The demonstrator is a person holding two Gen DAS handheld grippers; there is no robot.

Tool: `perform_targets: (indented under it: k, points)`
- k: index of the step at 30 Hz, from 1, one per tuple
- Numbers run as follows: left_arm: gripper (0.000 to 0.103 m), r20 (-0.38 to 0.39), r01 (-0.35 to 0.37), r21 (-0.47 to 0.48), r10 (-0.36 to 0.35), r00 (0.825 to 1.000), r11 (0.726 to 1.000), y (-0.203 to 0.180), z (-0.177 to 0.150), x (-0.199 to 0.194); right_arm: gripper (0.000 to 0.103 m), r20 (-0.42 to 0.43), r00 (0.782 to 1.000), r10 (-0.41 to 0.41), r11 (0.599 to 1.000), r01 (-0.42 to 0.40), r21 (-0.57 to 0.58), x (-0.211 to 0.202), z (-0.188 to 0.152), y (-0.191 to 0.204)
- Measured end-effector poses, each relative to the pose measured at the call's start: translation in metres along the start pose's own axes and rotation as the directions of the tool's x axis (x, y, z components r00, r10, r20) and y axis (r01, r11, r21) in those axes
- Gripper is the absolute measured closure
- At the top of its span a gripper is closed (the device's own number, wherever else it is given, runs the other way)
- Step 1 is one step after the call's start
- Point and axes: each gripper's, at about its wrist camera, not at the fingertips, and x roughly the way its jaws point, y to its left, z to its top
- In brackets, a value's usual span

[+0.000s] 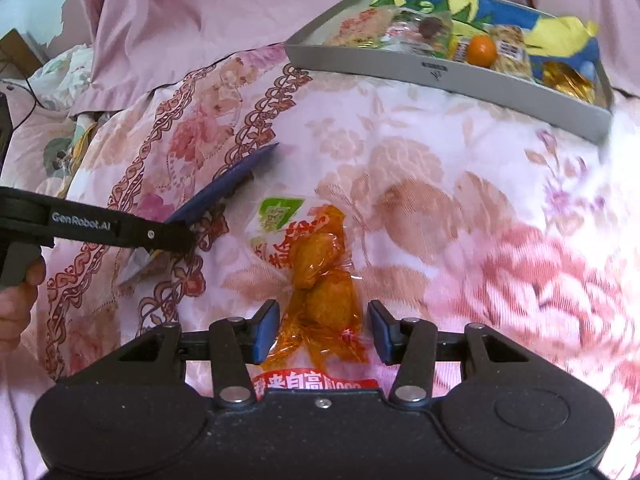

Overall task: Organize snacks
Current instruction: 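Lift the snack bag and blue packet and carry both over the tray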

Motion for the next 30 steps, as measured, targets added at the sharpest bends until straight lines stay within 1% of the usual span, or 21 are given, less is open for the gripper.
perform_targets:
  k: [4,8,10,11,12,14,18,20,22,25,26,27,30]
  points:
    - [0.062,0.023,0.024,0.013,-0.025,0.999,1.000,-0.009,-0.003,-0.007,0.053,0.026,1.000,0.007,0.999,-0.008,0.040,0.000,-0.005,-0.004]
    - [0.062,0.035,0.019,0.026,-0.020,0.999,0.999,-0.015,-0.004,-0.007,0.053,0.073,0.997,-0.003,1.000,0.003,-0.002,-0.002,-0.005,0.002]
    - [0.062,0.031,0.022,0.026,-0.023,0.999,0.999,-0.017,-0.004,-0.005,0.055,0.105,0.994,0.006,1.000,-0.006,-0.005,-0.005,-0.004,0.002]
    - [0.063,0.023,0.021,0.031,-0.022,0.999,0.999,-0.019,-0.004,-0.004,0.058,0.112,0.994,0.007,1.000,-0.007,-0.002,-0.006,-0.002,0.002]
    - [0.063,0.017,0.015,0.036,-0.015,1.000,0.999,-0.020,-0.005,-0.002,0.068,0.118,0.993,0.004,1.000,-0.004,0.000,-0.007,-0.001,0.001]
    - [0.063,0.006,-0.006,0.058,0.006,1.000,0.998,-0.023,-0.006,0.002,0.069,0.121,0.993,0.002,1.000,-0.002,0.007,-0.008,0.001,-0.003]
    - [0.063,-0.033,-0.030,0.096,0.033,0.999,0.995,-0.029,-0.008,0.014,0.069,0.099,0.995,0.021,1.000,-0.023,0.016,-0.003,-0.001,-0.007]
    - [0.062,-0.044,-0.045,0.120,0.051,0.998,0.992,-0.032,-0.008,0.020,0.066,0.099,0.995,0.021,1.000,-0.021,-0.006,0.001,-0.002,-0.004]
    - [0.062,-0.046,-0.056,0.139,0.063,0.997,0.989,-0.035,-0.008,0.024,0.060,0.099,0.995,0.019,1.000,-0.017,-0.021,0.006,-0.003,-0.002]
    - [0.061,-0.042,-0.061,0.148,0.068,0.997,0.987,-0.037,-0.007,0.025,0.060,0.094,0.995,0.018,0.999,-0.014,-0.045,0.011,-0.004,0.001]
    - [0.061,-0.042,-0.060,0.148,0.067,0.997,0.987,-0.037,-0.007,0.024,0.062,0.095,0.995,0.013,0.998,-0.008,-0.057,0.011,-0.004,0.003]
    - [0.062,-0.040,-0.060,0.149,0.067,0.997,0.987,-0.037,-0.007,0.024,0.069,0.097,0.995,0.011,0.998,-0.005,-0.069,0.011,-0.004,0.005]
    - [0.066,-0.017,-0.064,0.160,0.067,0.998,0.985,-0.040,-0.007,0.020,0.070,0.109,0.994,-0.006,0.994,0.017,-0.109,0.008,-0.005,0.013]
